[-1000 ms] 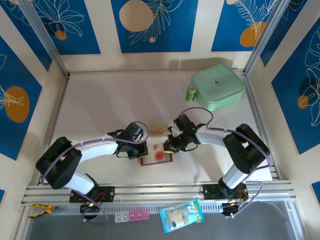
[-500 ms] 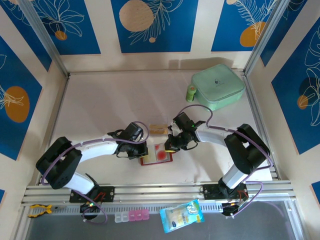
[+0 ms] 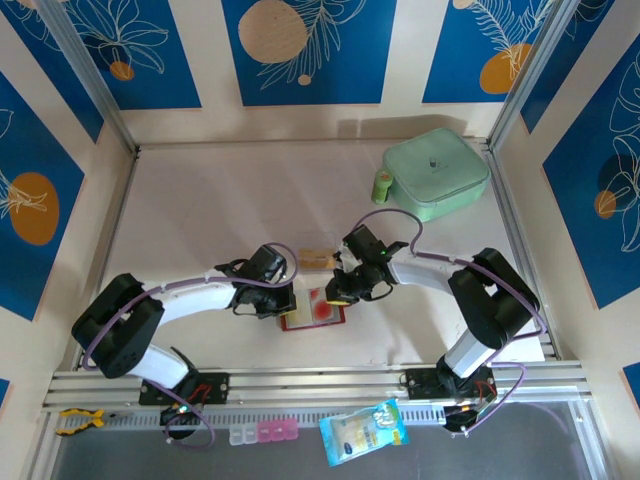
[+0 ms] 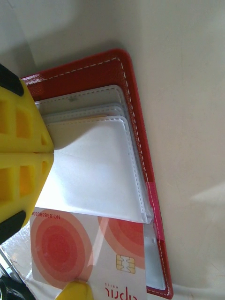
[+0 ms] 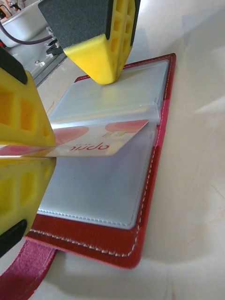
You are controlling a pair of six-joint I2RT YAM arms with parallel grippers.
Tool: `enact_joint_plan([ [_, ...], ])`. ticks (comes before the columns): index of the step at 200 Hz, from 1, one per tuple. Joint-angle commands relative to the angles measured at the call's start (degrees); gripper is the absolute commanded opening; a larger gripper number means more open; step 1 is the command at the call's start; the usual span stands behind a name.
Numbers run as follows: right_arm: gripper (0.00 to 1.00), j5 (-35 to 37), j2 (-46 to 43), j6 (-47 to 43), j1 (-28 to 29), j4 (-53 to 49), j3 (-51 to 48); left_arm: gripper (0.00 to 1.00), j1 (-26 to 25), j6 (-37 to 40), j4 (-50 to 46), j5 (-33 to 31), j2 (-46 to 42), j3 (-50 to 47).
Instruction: Take the credit cards out of the card holder
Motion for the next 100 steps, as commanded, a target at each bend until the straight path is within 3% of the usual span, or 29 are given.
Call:
enact_joint_plan([
  [1,0.13,-0.3,-0.4,1.2,0.5,0.2,0.4,0.02,-0.4,0.8,-1.7,-0.3,1.3,0.1],
  [100,0.08,0.4,-1.5,2.0,1.0,-0.1,0.1,0.03,-0.4,2.0,-3.6,-1.9,1.6,1.7],
])
